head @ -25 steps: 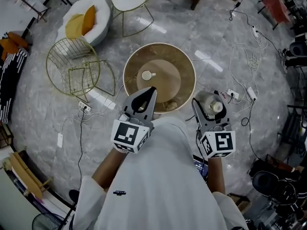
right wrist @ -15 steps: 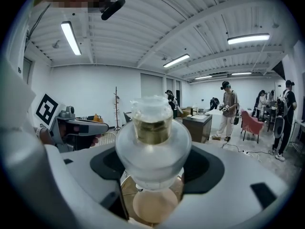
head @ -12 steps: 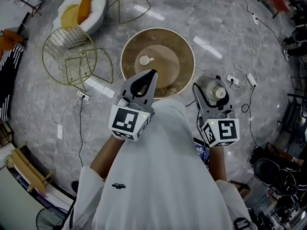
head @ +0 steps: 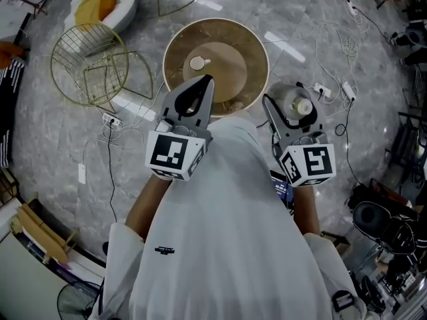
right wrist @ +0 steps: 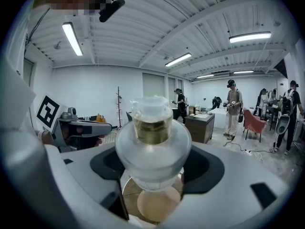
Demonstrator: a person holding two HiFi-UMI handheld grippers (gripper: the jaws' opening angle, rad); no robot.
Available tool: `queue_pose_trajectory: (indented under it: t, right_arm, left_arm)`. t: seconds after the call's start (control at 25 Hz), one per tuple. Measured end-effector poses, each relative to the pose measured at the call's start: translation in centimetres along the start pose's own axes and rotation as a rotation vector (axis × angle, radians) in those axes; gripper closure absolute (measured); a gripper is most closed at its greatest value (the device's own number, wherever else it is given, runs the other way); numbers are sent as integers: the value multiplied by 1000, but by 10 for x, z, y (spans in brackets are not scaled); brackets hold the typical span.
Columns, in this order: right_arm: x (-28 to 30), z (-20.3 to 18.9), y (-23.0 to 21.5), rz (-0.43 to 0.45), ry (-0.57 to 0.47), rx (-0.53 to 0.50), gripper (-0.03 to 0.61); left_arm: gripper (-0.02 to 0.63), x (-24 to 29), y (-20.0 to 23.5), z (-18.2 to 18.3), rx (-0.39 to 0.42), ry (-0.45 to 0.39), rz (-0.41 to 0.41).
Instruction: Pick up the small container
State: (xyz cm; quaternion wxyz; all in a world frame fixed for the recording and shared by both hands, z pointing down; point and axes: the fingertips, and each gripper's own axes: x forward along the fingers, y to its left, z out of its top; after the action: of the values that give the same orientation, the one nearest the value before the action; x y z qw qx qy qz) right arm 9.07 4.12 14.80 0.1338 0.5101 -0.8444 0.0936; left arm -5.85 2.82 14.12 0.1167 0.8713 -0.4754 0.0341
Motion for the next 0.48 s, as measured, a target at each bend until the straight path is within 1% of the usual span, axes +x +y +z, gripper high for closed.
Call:
queue_pose_trajectory:
  t: [0.2, 0.48]
  right_arm:
    - [1, 1, 7, -1, 1, 5, 241]
    - [-2, -1, 18, 14, 0, 2, 241]
  left_arm:
    - [590, -5, 8, 6, -6, -11, 6]
    - [591, -13, 8, 4, -10, -10, -5]
